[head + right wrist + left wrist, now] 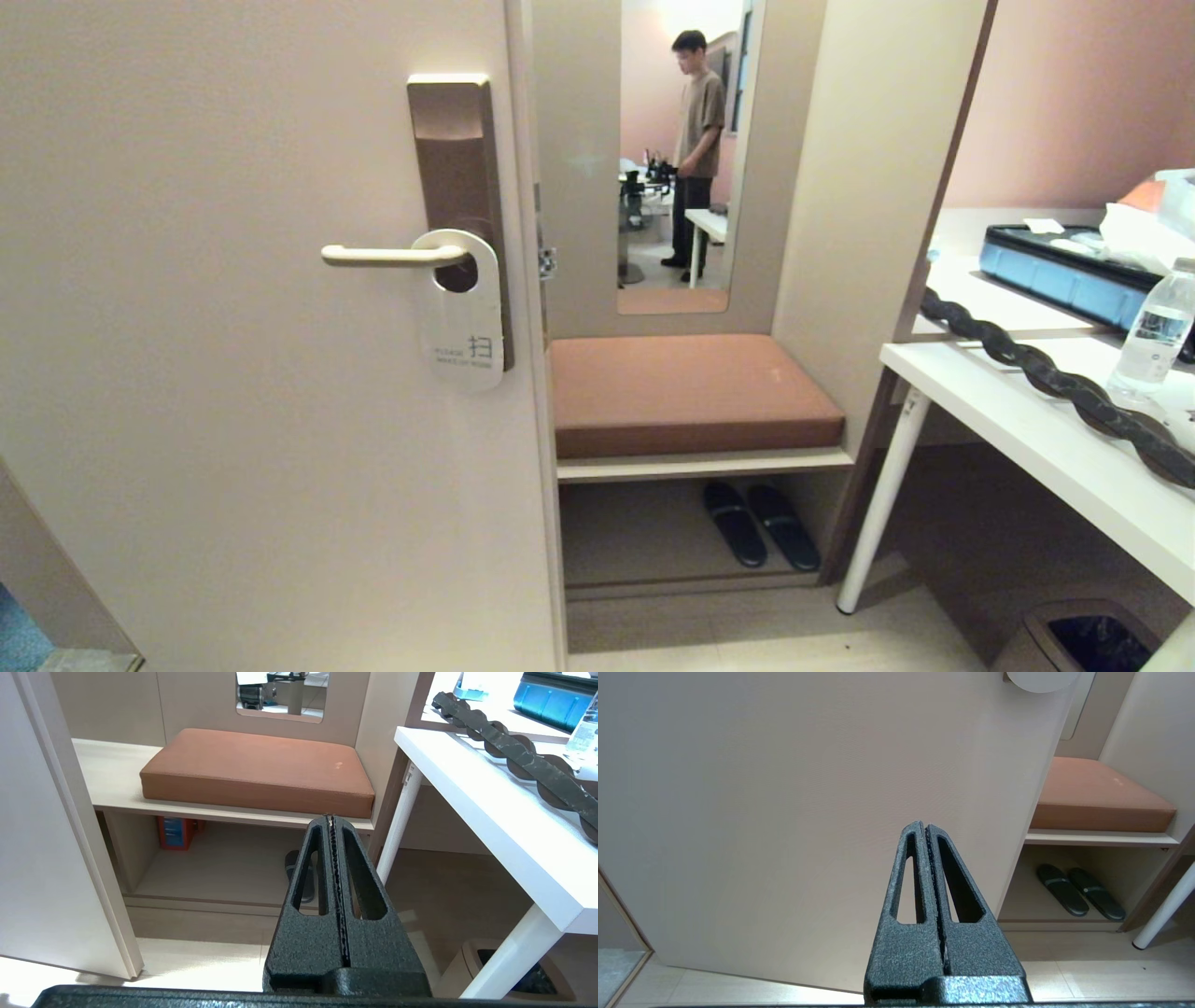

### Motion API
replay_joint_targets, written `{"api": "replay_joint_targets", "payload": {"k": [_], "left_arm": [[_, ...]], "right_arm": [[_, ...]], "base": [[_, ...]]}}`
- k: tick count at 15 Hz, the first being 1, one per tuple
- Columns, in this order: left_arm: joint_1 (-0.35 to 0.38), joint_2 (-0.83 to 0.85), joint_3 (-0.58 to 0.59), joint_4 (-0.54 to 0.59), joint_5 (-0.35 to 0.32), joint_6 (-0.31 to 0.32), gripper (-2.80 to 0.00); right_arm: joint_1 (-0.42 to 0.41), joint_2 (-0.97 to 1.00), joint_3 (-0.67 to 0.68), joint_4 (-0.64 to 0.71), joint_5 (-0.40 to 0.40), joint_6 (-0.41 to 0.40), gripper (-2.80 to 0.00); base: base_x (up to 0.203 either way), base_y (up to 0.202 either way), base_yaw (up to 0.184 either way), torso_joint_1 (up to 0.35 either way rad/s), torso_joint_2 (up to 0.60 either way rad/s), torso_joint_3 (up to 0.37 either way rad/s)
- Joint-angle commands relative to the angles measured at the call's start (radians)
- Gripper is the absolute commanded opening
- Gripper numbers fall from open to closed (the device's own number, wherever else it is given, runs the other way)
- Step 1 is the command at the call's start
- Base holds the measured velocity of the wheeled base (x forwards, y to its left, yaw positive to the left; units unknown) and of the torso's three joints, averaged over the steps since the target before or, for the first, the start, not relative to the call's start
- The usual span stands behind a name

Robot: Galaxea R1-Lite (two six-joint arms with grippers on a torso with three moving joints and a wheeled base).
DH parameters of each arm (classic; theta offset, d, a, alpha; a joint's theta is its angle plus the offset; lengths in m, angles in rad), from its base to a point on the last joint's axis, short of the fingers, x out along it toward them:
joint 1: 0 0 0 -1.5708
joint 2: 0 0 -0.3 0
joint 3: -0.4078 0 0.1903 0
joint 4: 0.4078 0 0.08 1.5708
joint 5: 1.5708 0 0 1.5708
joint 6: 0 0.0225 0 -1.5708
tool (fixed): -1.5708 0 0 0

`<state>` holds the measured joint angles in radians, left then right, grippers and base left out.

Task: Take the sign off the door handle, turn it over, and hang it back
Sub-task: Take down the sign

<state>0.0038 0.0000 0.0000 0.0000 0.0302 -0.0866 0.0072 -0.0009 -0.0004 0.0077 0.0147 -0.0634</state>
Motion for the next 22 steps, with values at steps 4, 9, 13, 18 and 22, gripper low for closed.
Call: {"api": "replay_joint_targets", "payload": {"k": [4,9,13,18,22], "left_arm": [[0.001,0.002,0.0,0.0,0.001,-0.001,-2.8],[0.001,0.002,0.0,-0.001,0.001,0.002,-2.8],[-0.001,0.002,0.0,-0.002,0.001,0.001,-2.8],[-0.001,0.002,0.0,-0.002,0.001,0.002,-2.8],[-0.002,0.002,0.0,-0.002,0.001,-0.001,-2.8]], "right_arm": [[0.0,0.001,0.0,0.0,0.001,-0.001,-2.8],[0.0,0.001,0.0,0.0,0.001,-0.001,-2.8],[0.0,0.001,0.0,0.0,0.001,-0.001,-2.8],[0.0,0.001,0.0,0.0,0.001,-0.001,-2.8],[0.0,0.001,0.0,0.0,0.001,-0.001,-2.8]], "base": [[0.0,0.0,0.0,0.0,0.0,0.0],[0.0,0.0,0.0,0.0,0.0,0.0],[0.0,0.0,0.0,0.0,0.0,0.0],[0.0,0.0,0.0,0.0,0.0,0.0],[0.0,0.0,0.0,0.0,0.0,0.0]]}}
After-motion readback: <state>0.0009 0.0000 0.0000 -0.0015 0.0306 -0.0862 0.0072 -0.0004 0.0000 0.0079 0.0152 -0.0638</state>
